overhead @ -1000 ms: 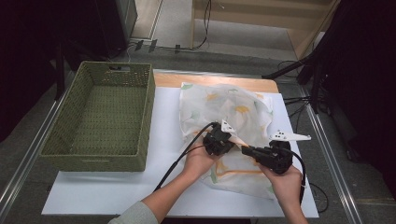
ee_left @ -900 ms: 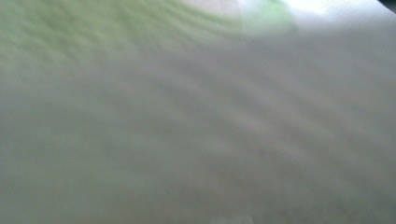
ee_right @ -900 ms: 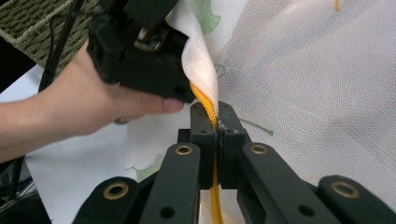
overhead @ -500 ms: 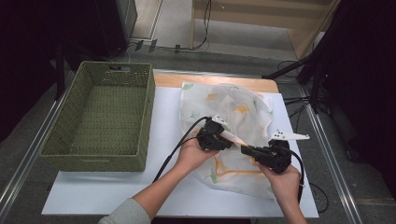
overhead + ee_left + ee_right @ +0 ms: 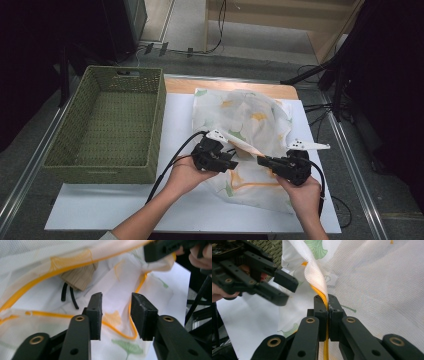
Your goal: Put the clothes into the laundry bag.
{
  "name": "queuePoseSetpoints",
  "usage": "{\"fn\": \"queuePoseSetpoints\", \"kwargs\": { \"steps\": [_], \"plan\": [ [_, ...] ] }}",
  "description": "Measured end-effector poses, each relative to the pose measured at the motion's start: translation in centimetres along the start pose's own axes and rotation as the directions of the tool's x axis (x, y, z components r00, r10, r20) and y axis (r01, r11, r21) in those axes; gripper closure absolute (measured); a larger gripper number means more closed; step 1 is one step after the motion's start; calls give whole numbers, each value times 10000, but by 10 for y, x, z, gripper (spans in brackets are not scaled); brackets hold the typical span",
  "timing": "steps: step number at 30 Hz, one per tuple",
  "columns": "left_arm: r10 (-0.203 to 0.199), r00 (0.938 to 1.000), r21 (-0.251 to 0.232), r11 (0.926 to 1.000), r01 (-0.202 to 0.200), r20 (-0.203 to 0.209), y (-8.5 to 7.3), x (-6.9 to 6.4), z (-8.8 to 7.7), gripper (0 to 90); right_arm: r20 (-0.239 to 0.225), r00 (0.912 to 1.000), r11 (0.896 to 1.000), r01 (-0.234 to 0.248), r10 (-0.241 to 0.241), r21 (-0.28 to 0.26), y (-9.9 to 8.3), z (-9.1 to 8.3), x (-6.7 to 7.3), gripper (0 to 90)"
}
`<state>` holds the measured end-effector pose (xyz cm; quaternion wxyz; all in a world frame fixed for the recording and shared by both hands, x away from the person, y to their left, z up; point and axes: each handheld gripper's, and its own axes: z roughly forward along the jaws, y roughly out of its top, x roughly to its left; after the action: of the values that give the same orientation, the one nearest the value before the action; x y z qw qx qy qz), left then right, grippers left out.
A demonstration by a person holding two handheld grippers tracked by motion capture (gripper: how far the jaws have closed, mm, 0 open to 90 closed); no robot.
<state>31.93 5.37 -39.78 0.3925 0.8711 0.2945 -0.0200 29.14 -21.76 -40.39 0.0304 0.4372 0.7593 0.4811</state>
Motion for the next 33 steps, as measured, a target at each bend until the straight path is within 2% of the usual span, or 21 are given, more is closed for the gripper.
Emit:
{"fn": "queuePoseSetpoints", "kwargs": {
  "steps": [2,4,9,10,15,19,24,26,29,33],
  "plan": [
    [111,9999,51,9999,-111,-101,-3,-1,-5,564,-28,10000,10000,57,-57,-9,0,0,0,884],
    [39,9999,-6,10000,-39,-129,-6,-2,-10,525,-39,9999,9999,116,-116,-16,0,0,1,883],
    [221,9996,-6,9998,-221,-155,-16,-4,-28,483,-67,9998,9999,165,-165,38,-1,0,1,882],
    [210,9994,-31,9998,-211,-288,-18,-3,-31,481,-97,9998,9998,182,-182,19,-1,0,1,882],
    [-145,9984,-406,9991,124,-537,-32,2,-46,416,-189,9992,9993,352,-349,113,-1,3,5,880],
    [-283,9959,-367,9990,252,-863,-39,4,-53,364,-259,9991,9994,331,-327,115,-1,2,4,880],
    [-723,9928,-454,9966,682,-951,-44,13,-47,277,-293,9991,9994,303,-299,154,-1,3,1,880],
    [-948,9898,-412,9950,909,-1060,-46,16,-42,251,-330,9989,9994,328,-323,146,-1,4,1,881],
    [-1318,9839,-516,9906,1264,-1208,-49,22,-34,257,-379,9987,9993,348,-342,148,1,5,1,880],
    [-1361,9751,-302,9907,1329,-1753,-51,28,-21,264,-510,9982,9992,338,-327,214,2,8,0,878]
  ]
}}
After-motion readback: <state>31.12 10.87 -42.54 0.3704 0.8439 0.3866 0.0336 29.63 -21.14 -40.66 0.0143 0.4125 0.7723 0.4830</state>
